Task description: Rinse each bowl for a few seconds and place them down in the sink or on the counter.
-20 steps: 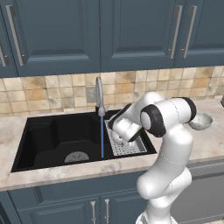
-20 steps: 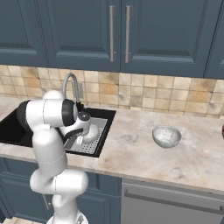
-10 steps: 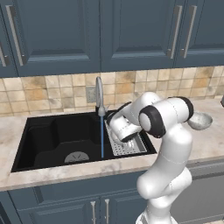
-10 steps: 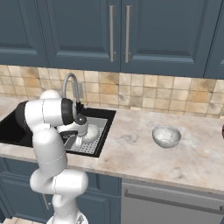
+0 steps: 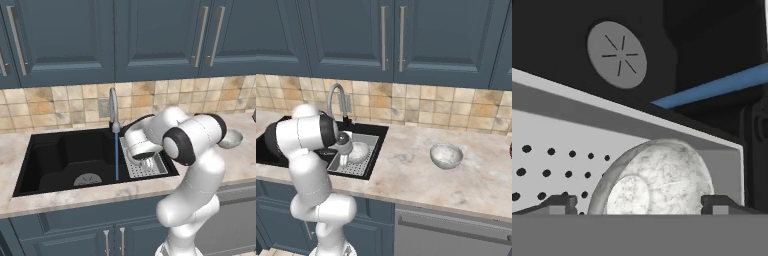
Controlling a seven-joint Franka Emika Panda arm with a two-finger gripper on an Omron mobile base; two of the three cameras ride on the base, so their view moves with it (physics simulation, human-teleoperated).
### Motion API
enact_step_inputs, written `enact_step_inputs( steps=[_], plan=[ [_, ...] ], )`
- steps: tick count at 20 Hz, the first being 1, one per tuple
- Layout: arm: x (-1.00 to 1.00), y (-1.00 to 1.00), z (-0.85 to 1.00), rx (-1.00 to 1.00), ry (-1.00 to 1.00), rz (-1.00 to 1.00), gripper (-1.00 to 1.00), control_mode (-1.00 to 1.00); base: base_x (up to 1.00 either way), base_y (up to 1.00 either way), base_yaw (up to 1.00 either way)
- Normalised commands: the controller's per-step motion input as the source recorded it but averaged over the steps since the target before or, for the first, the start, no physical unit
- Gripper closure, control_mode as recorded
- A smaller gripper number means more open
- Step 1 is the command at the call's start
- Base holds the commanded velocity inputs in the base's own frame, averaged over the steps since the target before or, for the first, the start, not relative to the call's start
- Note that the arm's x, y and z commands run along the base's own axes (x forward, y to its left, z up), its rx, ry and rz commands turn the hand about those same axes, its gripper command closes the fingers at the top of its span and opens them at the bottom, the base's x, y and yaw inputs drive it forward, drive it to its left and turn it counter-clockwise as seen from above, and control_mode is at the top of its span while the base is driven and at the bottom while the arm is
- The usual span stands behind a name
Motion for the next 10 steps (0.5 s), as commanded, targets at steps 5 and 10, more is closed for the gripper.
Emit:
enact_step_inputs(
  steps=[5,10],
  plan=[
    [-0.08,-0.07,0.48,-0.07,-0.06,-0.09,-1.00,-1.00,0.00,0.00,0.00],
    [-0.01,-0.11,0.39,-0.06,-0.01,-0.16,-1.00,-1.00,0.00,0.00,0.00]
  ],
)
